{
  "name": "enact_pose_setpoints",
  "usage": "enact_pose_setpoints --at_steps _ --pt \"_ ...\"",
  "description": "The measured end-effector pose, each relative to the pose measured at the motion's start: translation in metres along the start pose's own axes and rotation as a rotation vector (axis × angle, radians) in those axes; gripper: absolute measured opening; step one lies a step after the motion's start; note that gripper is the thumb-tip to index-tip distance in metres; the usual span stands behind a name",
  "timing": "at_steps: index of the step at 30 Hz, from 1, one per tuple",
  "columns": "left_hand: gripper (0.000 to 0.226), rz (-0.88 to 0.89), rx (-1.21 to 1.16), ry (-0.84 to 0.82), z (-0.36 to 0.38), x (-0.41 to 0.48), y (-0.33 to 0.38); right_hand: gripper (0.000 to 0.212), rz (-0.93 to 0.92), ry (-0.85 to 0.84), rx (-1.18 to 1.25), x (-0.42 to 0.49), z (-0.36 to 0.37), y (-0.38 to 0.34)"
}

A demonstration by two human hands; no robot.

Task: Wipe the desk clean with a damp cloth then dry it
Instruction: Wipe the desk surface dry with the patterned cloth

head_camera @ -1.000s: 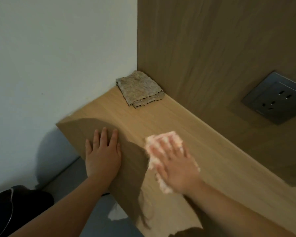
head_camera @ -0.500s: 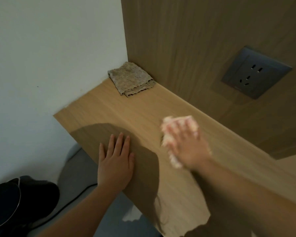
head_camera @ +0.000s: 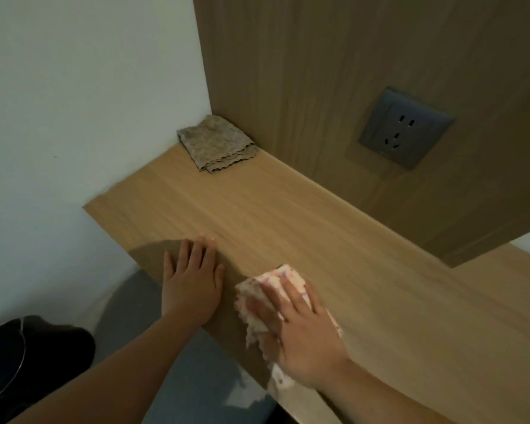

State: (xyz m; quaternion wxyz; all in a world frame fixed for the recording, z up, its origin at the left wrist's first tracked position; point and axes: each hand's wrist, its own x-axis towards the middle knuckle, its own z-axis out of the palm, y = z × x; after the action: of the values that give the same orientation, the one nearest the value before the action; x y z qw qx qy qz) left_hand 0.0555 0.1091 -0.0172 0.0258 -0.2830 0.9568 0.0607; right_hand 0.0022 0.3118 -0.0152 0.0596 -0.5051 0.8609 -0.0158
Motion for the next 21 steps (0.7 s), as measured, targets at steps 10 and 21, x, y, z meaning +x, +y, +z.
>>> enact_pose_setpoints --at_steps 10,21 --pt "0.053 0.09 0.028 -0.029 0.002 -0.023 0.026 0.055 0.105 -0.012 0.13 -0.037 0.005 -0.044" --pt "0.066 0.13 0.029 -0.071 0.01 -0.014 0.067 0.055 0.85 0.042 0.144 0.023 -0.013 0.13"
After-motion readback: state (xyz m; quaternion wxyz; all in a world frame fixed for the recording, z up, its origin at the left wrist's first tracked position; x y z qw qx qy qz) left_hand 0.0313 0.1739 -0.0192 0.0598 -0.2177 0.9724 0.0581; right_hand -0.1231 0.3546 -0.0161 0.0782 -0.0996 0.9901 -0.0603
